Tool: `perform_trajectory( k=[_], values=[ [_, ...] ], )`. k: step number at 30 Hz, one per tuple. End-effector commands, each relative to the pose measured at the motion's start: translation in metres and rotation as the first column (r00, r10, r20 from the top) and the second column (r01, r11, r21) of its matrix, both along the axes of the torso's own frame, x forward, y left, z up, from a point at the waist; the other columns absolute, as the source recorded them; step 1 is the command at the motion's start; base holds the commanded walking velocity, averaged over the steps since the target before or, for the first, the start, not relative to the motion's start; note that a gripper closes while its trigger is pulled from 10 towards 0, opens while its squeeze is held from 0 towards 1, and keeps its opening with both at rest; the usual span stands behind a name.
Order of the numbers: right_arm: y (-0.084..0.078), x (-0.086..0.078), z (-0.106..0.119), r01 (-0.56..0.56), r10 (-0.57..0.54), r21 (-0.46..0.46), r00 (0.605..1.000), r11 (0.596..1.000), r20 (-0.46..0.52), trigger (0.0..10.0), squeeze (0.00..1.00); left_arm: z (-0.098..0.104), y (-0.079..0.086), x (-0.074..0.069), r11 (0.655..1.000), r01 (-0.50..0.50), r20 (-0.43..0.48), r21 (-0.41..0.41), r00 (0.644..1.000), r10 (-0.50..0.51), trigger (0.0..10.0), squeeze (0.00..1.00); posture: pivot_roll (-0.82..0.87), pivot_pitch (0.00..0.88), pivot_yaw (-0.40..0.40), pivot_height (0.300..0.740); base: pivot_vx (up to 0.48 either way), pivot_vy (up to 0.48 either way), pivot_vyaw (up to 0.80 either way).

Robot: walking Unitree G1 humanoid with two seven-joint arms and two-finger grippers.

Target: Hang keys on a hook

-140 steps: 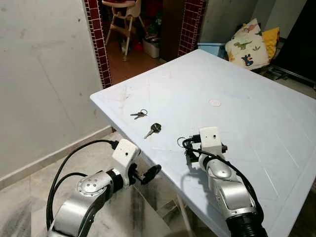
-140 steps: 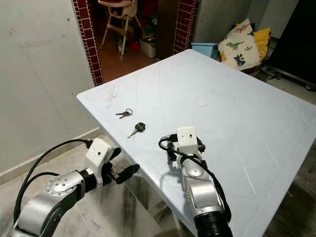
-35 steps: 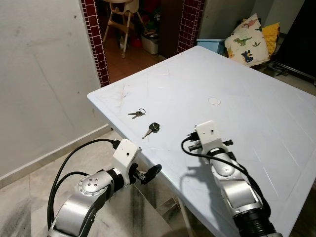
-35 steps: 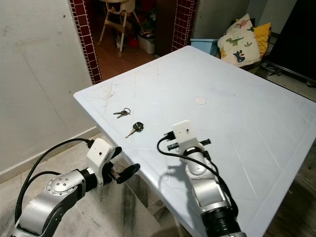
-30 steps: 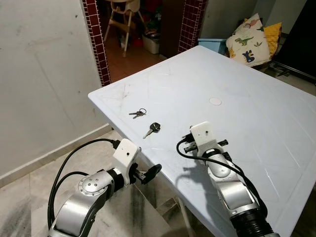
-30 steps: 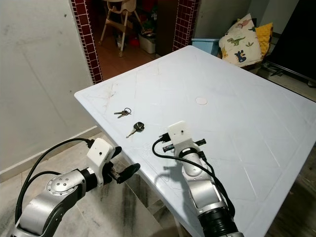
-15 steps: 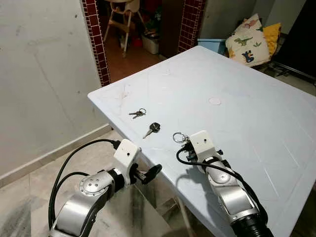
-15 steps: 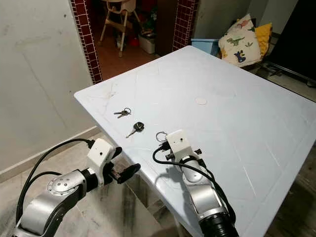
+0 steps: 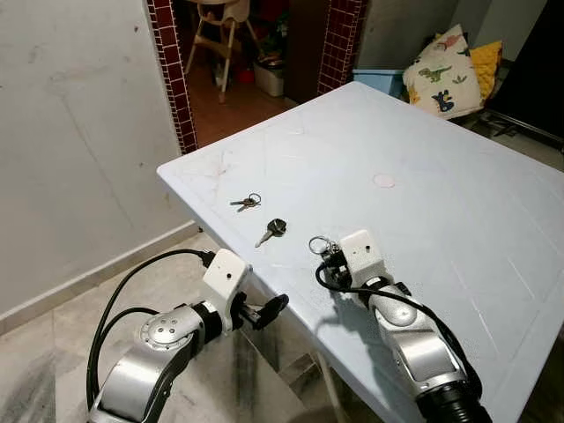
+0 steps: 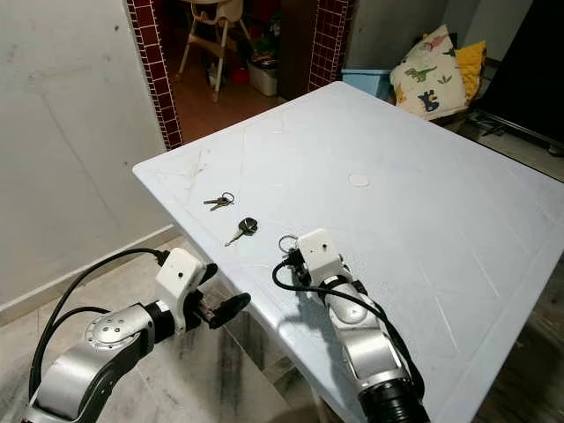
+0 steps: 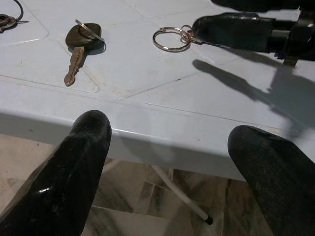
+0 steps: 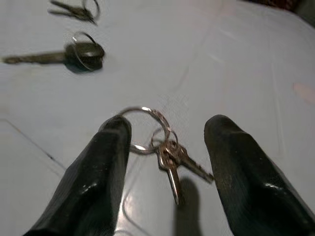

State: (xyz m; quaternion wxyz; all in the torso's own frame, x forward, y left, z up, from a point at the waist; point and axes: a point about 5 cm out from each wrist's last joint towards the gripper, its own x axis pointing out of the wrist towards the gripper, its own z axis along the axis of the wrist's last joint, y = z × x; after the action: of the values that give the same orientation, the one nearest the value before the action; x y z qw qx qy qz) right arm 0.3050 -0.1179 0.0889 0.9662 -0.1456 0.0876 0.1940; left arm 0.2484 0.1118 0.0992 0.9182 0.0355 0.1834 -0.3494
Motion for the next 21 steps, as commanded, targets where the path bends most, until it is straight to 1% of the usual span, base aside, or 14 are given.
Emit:
perform_trajectory(
  k=[1,3,5,8,10,13,14,17,18,19,21],
  values=[
    [0.0,0.004,0.011,-0.028,0.028,0.019,0.999,0.999,0.037,10.0,1.0,0.001,-0.001,0.0,1.0,0.004,0.01,0.004,1.0,-0.004,10.0,0.0,0.14,0.0,-0.037,0.74,0.0,0.0,0.0],
    [-0.001,0.007,0.013,-0.044,0.043,0.04,0.999,0.998,0.032,10.0,1.0,0.003,-0.002,-0.001,1.0,0.022,-0.003,-0.017,1.0,-0.022,10.0,0.0,0.14,0.0,-0.037,0.74,0.0,0.0,0.0],
    [-0.005,0.013,0.019,-0.036,0.034,0.072,0.999,0.997,0.035,10.0,1.0,0.004,-0.005,-0.002,0.998,0.051,-0.004,-0.025,0.999,-0.051,10.0,0.0,0.14,0.0,-0.039,0.74,0.0,0.0,0.0],
    [-0.008,0.019,0.021,-0.024,0.022,0.063,0.999,0.998,0.038,10.0,1.0,0.005,-0.005,-0.002,0.997,0.07,0.001,-0.024,0.998,-0.07,10.0,0.0,0.15,0.0,-0.038,0.74,0.0,0.0,0.0],
    [-0.01,0.024,0.022,-0.041,0.04,0.05,0.999,0.998,0.036,10.0,1.0,0.006,-0.006,-0.002,0.997,0.078,0.011,-0.017,0.997,-0.078,10.0,0.0,0.15,0.0,-0.038,0.74,0.0,0.0,0.0],
    [-0.01,0.027,0.022,-0.069,0.068,0.037,0.997,0.997,0.02,10.0,1.0,0.007,-0.006,-0.001,0.997,0.075,0.021,-0.018,0.997,-0.075,10.0,0.0,0.15,0.0,-0.038,0.74,0.0,0.0,0.0],
    [-0.011,0.029,0.02,-0.1,0.1,0.025,0.995,0.995,-0.001,10.0,1.0,0.011,-0.006,0.002,0.998,0.061,0.047,-0.027,0.997,-0.06,10.0,0.0,0.15,0.0,-0.033,0.74,0.0,0.0,0.0],
    [-0.013,0.033,0.019,-0.12,0.12,0.02,0.992,0.993,-0.033,10.0,1.0,0.015,-0.006,0.005,0.998,0.047,0.074,-0.041,0.996,-0.044,10.0,0.0,0.15,0.0,-0.033,0.74,0.0,0.0,0.0],
    [-0.016,0.035,0.018,-0.141,0.142,0.013,0.988,0.99,-0.058,10.0,1.0,0.018,-0.005,0.009,0.999,0.027,0.103,-0.042,0.994,-0.023,10.0,0.0,0.15,0.0,-0.033,0.74,0.0,0.0,0.0],
    [-0.016,0.035,0.018,-0.141,0.142,0.013,0.988,0.99,-0.058,10.0,1.0,0.018,-0.005,0.009,0.999,0.027,0.103,-0.042,0.994,-0.023,10.0,0.0,0.15,0.0,-0.033,0.74,0.0,0.0,0.0],
    [-0.021,0.037,0.015,-0.139,0.139,0.012,0.986,0.99,-0.091,10.0,1.0,0.02,-0.005,0.012,0.999,0.016,0.128,-0.045,0.992,-0.01,10.0,0.0,0.15,0.0,-0.038,0.74,0.0,0.0,0.0]
  ],
)
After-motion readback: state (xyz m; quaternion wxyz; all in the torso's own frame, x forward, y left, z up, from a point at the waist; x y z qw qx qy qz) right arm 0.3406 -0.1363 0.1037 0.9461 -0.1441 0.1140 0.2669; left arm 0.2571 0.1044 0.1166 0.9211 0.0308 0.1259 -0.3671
